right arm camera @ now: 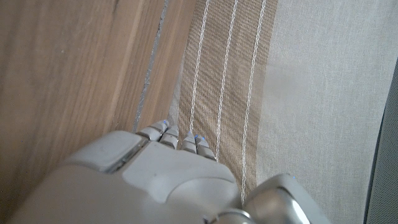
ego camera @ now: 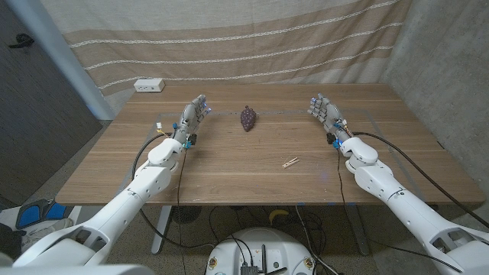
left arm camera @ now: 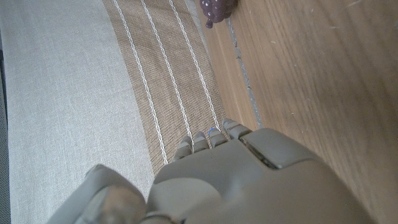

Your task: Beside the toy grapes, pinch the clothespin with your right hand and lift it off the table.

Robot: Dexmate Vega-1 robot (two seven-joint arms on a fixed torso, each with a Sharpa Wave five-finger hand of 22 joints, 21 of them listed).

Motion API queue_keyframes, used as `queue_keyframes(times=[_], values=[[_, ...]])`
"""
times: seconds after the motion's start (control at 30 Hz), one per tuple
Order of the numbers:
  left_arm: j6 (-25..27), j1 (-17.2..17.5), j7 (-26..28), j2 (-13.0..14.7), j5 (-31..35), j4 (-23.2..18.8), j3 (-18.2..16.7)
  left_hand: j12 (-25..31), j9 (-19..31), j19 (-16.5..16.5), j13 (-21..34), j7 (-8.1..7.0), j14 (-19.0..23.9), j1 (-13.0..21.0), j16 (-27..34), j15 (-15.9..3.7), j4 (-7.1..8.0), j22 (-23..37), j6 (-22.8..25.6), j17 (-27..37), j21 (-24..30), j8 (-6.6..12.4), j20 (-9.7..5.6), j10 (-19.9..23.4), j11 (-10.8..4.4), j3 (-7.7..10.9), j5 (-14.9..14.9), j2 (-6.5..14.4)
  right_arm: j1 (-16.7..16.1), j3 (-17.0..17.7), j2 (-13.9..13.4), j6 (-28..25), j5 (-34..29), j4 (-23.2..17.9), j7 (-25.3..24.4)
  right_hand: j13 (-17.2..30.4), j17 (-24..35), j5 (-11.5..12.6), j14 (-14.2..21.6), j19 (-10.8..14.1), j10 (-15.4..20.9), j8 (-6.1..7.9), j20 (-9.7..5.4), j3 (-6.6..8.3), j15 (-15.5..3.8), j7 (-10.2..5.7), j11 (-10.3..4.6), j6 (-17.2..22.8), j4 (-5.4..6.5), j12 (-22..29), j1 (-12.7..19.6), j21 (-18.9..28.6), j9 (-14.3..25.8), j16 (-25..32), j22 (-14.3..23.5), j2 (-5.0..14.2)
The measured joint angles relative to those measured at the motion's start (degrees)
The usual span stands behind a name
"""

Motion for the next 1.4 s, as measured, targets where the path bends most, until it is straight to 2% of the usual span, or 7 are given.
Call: queue_keyframes(times=[0.13,0.23,0.3,0.43,0.6,1.0,1.4], values=[[-0.80,-0.02,-1.56,-0.07,-0.52,0.16,0.00,0.00,0.00,0.00,0.00,0.00,0.00,0.00,0.00,0.00,0.36,0.27,0.00,0.00,0.00,0.21,0.00,0.00,0.00,0.29,0.00,0.00,-1.01,0.91,0.13,0.82,1.32,-0.37,0.51,-0.43,-0.04,-0.44,-0.01,-1.17,-0.17,0.00,-1.13,0.77,0.00,0.32,0.17,-0.32,1.53,0.23,-0.63,-1.11,0.00,0.00,-0.14,0.63],[-1.36,-0.02,-2.09,-0.07,-0.69,0.16,0.00,0.00,0.00,0.00,0.00,-0.10,0.00,0.00,0.00,0.00,0.56,0.14,-0.10,0.00,0.00,0.21,0.00,-0.23,-0.21,0.09,0.00,0.00,-1.73,1.47,0.18,0.82,1.32,-0.80,0.51,-0.68,-0.34,-0.81,-0.24,-2.20,-0.14,0.00,-0.90,1.11,0.24,0.46,0.20,-0.18,1.98,0.24,-0.65,-1.66,0.00,0.00,-0.17,0.61],[-1.81,0.54,-2.31,0.10,-0.82,-0.21,-0.38,0.00,0.00,0.00,0.00,-0.30,0.00,0.00,0.00,0.00,0.54,0.10,-0.31,-0.11,0.00,0.21,0.00,-0.32,-0.30,0.07,0.00,0.00,-2.52,2.00,0.32,2.75,2.25,-1.23,0.28,-0.99,-0.90,-1.15,-0.02,-2.15,0.22,0.00,-0.89,1.09,1.07,1.27,1.37,-0.18,1.95,0.25,-1.75,-2.14,0.00,0.00,-0.17,-0.49],[-2.38,1.28,-2.33,0.38,-1.08,-0.86,-0.87,0.00,-0.01,0.00,0.00,-0.34,0.00,0.00,0.00,0.00,0.07,0.10,-0.27,-0.30,0.00,0.43,0.00,-0.32,-0.30,-0.42,0.00,0.00,-3.44,2.50,0.68,3.98,2.32,-1.69,-0.51,-1.38,-1.49,-1.38,1.01,-0.50,1.17,0.45,1.40,0.53,2.09,2.06,2.32,0.63,1.39,0.85,-2.68,-2.16,-0.01,0.00,-0.17,-1.43],[-2.98,2.01,-2.28,0.69,-1.37,-1.40,-1.35,0.00,-0.01,0.00,-0.01,-0.94,0.00,-0.09,0.00,0.00,-0.68,0.10,0.34,-0.43,0.00,0.43,0.00,-0.11,-0.50,-1.17,0.00,0.02,-4.26,2.91,1.12,5.13,2.23,-2.20,-1.61,-1.63,-1.76,-1.38,1.20,0.18,1.17,0.45,2.70,0.42,2.29,2.05,2.32,0.61,0.59,0.85,-2.07,-2.16,-0.01,0.43,-0.01,-2.03],[-3.97,3.26,-2.05,1.18,-1.67,-2.59,-2.07,0.45,-0.01,0.09,-0.01,-1.86,0.00,-1.17,0.00,0.00,-1.13,0.11,0.63,-0.42,0.00,0.65,0.52,-0.11,-0.50,-1.61,0.00,-0.55,-5.96,3.63,1.25,7.45,-0.25,-4.38,-5.20,-2.17,-2.38,-1.38,1.96,1.01,1.78,0.83,3.51,0.72,2.59,2.36,2.93,1.34,-1.30,1.08,-1.47,-2.37,-0.01,0.43,-0.02,-2.63],[-4.32,5.13,-0.76,2.10,-1.38,-5.10,-2.51,0.45,-0.02,0.53,-0.01,-1.85,0.01,-1.47,0.00,0.00,-1.51,0.11,0.63,-0.47,0.00,0.65,0.95,-0.11,-0.49,-1.67,0.00,-0.85,-10.44,5.50,-2.10,8.79,-6.24,-10.94,-11.11,-2.70,-2.82,-1.11,3.17,1.84,2.73,0.85,4.34,0.53,2.99,2.23,2.81,1.67,-2.90,1.08,-0.94,-2.37,-0.02,0.88,0.22,-3.16]])
